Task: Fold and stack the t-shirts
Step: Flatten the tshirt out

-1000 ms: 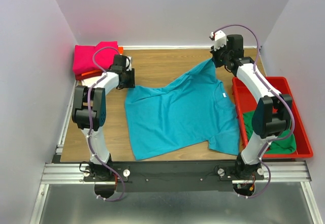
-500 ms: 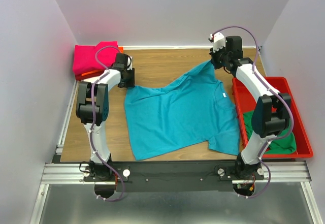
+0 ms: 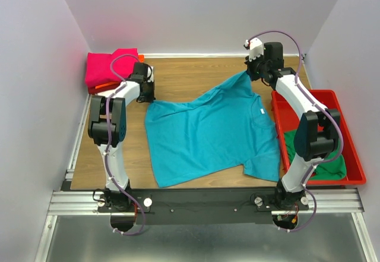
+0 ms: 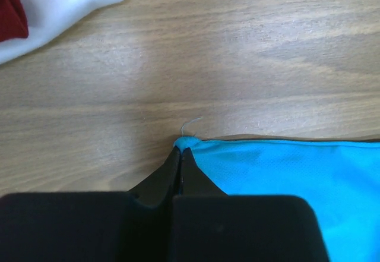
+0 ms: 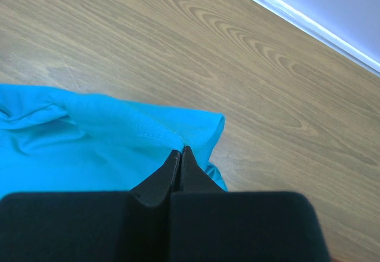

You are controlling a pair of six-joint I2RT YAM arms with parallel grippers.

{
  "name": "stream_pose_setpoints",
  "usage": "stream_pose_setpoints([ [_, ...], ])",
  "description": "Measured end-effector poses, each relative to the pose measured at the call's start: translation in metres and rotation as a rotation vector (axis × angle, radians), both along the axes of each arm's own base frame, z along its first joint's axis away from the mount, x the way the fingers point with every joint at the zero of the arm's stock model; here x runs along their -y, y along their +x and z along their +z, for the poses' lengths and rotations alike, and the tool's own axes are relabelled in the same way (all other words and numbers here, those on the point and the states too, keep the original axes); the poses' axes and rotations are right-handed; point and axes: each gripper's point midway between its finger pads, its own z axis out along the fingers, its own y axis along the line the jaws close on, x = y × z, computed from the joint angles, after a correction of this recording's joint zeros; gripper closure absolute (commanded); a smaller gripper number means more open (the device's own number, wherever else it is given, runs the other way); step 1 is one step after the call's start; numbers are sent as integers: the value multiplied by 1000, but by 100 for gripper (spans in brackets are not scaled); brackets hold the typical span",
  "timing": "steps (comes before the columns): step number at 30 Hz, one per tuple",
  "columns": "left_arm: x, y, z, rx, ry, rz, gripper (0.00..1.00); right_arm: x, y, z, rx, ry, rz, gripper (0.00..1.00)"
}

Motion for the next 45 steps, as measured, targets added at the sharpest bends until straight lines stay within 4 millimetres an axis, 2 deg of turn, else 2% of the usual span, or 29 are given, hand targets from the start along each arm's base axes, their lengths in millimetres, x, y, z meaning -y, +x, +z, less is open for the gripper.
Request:
stream_pose_setpoints([
  [3, -4, -4, 11, 16, -9, 10, 100, 0, 0, 0, 0, -1, 0, 100],
  [5, -9, -3, 31, 61, -16, 24, 100, 0, 0, 1, 3, -4, 4, 100],
  [8, -16, -1, 87, 208, -37, 41, 100, -2, 2, 9, 17, 1, 17, 100],
  [10, -17, -4, 136, 350, -60, 40, 100, -6, 6, 21, 42, 12, 36, 100],
  [12, -17, -11, 170, 454, -76, 36, 100, -12, 8, 37, 71, 29, 62, 100],
  [13, -17, -17, 192, 527, -87, 32, 100, -15, 9, 48, 91, 41, 78, 100],
  [15, -17, -28, 221, 623, -98, 29, 100, -19, 8, 69, 127, 57, 102, 100],
  [17, -18, -43, 247, 714, -111, 30, 100, -22, 4, 100, 179, 72, 122, 100],
  [18, -18, -47, 253, 731, -113, 30, 100, -22, 2, 109, 196, 75, 126, 100],
  [19, -19, -57, 267, 776, -120, 32, 100, -23, -5, 135, 243, 80, 135, 100],
  [20, -20, -65, 278, 813, -126, 34, 100, -23, -9, 153, 278, 85, 141, 100],
  [24, -25, -103, 348, 1023, -155, 55, 100, -18, -48, 261, 504, 106, 155, 100],
  [25, -28, -119, 374, 1100, -167, 70, 100, -16, -63, 289, 566, 111, 156, 100],
  [27, -31, -143, 410, 1209, -185, 78, 100, -11, -93, 339, 677, 122, 158, 100],
  [28, -33, -156, 429, 1262, -198, 85, 100, -9, -105, 358, 718, 126, 158, 100],
  [29, -35, -175, 454, 1332, -214, 91, 100, -6, -126, 389, 791, 135, 160, 99],
  [31, -36, -200, 486, 1418, -242, 92, 100, -2, -157, 427, 873, 149, 163, 100],
  [32, -37, -217, 507, 1478, -260, 89, 100, -1, -168, 441, 907, 155, 163, 100],
  [34, -37, -243, 534, 1553, -288, 83, 100, 6, -197, 470, 974, 165, 163, 100],
  [36, -37, -269, 557, 1620, -312, 67, 100, 14, -215, 486, 1013, 165, 151, 99],
  [40, -33, -306, 587, 1704, -344, 26, 100, 35, -248, 515, 1086, 154, 107, 100],
  [42, -32, -316, 596, 1725, -356, 10, 100, 44, -260, 526, 1116, 147, 86, 100],
  [45, -30, -325, 599, 1736, -369, -2, 100, 47, -271, 532, 1130, 154, 91, 100],
])
